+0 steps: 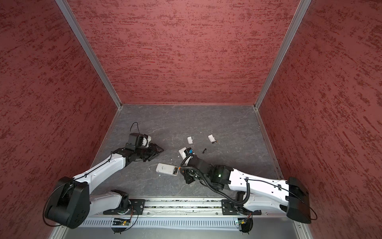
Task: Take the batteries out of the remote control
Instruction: 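Bring the screwdriver tip toward the keypad remote's open battery compartment with the right gripper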
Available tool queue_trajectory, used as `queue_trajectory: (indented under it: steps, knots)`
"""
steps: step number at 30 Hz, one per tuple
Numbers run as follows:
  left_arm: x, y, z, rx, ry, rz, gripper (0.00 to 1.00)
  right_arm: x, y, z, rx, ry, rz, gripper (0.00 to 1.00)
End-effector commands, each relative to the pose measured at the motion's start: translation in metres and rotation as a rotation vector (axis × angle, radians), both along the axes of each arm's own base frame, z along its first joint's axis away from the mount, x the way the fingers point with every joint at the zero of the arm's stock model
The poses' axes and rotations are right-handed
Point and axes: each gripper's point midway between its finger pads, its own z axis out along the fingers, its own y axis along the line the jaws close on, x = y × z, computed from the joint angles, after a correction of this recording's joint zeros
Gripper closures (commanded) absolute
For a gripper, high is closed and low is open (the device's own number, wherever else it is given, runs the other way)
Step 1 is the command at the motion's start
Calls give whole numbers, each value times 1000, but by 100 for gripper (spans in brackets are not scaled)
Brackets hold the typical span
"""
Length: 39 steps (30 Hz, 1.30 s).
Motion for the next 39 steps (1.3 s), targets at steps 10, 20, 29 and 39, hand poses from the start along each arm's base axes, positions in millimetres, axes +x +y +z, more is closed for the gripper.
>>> queue_trajectory:
  steps: [10, 20, 29, 39]
  knots:
    - [11, -26, -10, 79, -48, -109, 52, -31, 10, -42, -35, 191, 63, 100]
    - [9, -38, -21, 95, -31, -138, 52, -31, 9, -60, -54, 212, 44, 100]
    - [9, -38, -23, 102, -25, -142, 52, -20, 3, -71, -76, 192, -21, 100]
    - [7, -38, -26, 102, -15, -147, 52, 3, -4, -75, -107, 143, -72, 100]
